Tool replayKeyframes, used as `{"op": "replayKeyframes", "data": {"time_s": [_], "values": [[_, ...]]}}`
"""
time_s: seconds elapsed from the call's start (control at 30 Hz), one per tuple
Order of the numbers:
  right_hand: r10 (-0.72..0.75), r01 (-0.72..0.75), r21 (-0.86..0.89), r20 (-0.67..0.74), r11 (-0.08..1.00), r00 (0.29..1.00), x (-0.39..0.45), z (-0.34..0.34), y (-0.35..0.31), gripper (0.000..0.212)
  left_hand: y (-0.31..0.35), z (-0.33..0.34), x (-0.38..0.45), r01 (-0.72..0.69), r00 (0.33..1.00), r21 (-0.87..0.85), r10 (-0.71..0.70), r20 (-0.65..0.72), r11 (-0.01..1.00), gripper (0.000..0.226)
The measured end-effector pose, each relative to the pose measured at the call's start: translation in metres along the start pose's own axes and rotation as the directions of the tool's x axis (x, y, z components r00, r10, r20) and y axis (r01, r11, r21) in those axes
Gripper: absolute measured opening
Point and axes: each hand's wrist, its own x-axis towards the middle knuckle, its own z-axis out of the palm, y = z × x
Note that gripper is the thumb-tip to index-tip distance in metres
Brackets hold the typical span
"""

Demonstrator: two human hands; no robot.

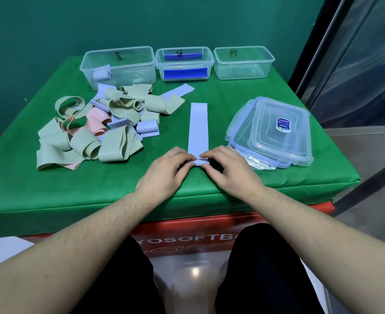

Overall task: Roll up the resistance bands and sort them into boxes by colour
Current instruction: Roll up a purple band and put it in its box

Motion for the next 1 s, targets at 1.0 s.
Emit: {"op": "replayKeyframes", "data": {"time_s": [1.0], "values": [[0.023, -0.024, -0.028, -0.037, 0.999, 0.999, 0.0, 0.011, 0.006, 0.031, -0.001, 0.005, -0.002, -0.008, 0.999, 0.016, 0.009, -0.045, 1.0, 0.026]]}}
